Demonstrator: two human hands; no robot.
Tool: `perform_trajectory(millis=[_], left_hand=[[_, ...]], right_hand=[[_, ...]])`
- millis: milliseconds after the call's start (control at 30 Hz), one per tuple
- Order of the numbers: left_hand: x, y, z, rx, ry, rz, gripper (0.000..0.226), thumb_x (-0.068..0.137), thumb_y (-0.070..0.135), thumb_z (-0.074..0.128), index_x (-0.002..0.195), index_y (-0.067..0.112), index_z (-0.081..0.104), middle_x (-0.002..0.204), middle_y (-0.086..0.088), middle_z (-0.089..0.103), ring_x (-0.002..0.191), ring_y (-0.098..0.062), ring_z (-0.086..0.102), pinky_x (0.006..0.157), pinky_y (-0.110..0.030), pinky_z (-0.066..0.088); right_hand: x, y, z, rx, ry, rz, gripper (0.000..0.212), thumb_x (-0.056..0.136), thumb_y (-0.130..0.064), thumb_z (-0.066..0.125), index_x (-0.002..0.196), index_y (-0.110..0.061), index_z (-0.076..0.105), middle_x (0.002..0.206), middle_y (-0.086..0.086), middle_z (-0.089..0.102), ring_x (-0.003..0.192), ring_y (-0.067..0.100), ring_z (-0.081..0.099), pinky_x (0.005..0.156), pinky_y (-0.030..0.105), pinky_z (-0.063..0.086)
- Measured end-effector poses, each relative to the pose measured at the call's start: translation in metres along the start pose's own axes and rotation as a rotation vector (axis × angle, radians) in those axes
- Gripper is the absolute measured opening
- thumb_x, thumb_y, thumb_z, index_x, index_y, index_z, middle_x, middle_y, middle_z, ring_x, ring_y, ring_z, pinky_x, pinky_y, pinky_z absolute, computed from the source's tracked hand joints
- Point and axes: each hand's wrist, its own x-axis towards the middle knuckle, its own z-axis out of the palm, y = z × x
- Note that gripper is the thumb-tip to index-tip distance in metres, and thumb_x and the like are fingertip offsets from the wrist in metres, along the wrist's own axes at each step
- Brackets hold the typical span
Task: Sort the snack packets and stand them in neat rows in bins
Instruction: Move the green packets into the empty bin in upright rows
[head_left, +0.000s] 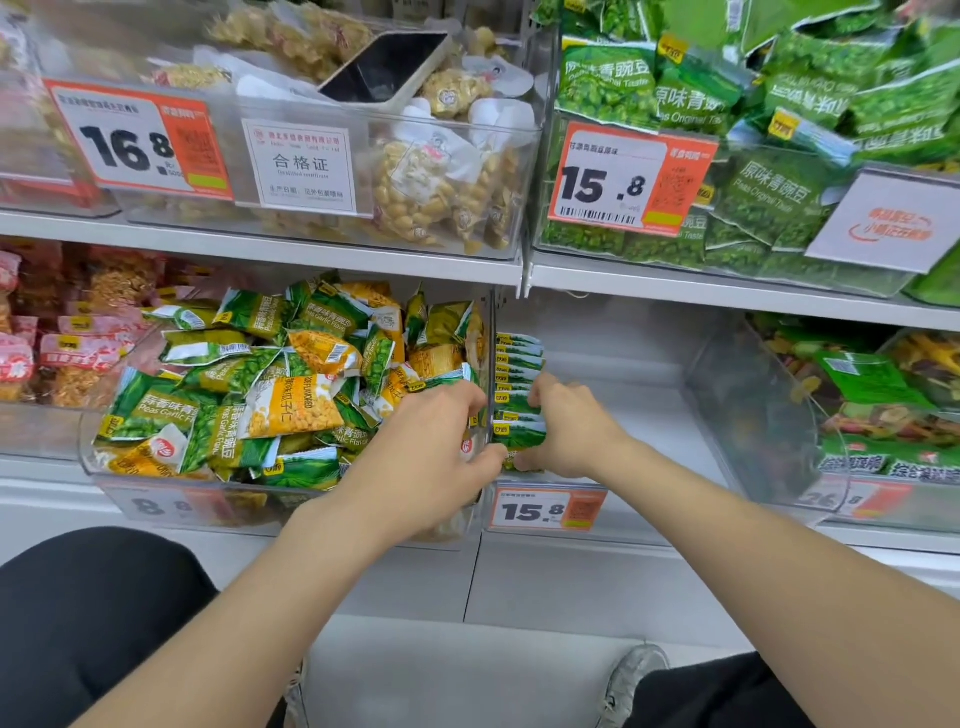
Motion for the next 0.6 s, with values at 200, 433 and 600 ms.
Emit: perform_trajectory(millis=[200,433,600], left_hand=[[-0.010,-0.007,-0.012,0.144,0.040,0.035,0.049,0.104,0.050,0.053,0.144,0.021,0.055,0.135,0.003,0.064,0.126,-0.017,0.058,0.103,-0.041,0.051],[-0.011,-0.031,-0.040,0.220,0.137,-0.079,0.027,0.097,0.023,0.066,0.124,0.029,0.064,0.116,0.010,0.066,0.105,-0.014,0.063,0.087,-0.035,0.056],[-0.015,-0.036,-0.036,0.233,0.085,-0.087,0.032,0.094,0.023,0.071,0.125,0.029,0.064,0.116,0.008,0.066,0.109,-0.017,0.063,0.089,-0.037,0.057]], right_hand=[[-0.011,-0.005,-0.008,-0.061,-0.024,0.025,0.080,0.066,-0.051,0.094,0.122,-0.017,0.050,0.113,0.007,0.064,0.103,0.031,0.061,0.082,0.041,0.056],[-0.025,-0.018,-0.029,-0.105,0.088,-0.056,0.064,0.078,-0.037,0.090,0.125,-0.016,0.052,0.106,0.009,0.061,0.098,0.037,0.062,0.078,0.045,0.057],[-0.026,-0.018,-0.027,-0.140,-0.054,-0.072,0.062,0.073,-0.046,0.093,0.113,-0.020,0.053,0.099,0.003,0.053,0.088,0.030,0.057,0.068,0.036,0.044]])
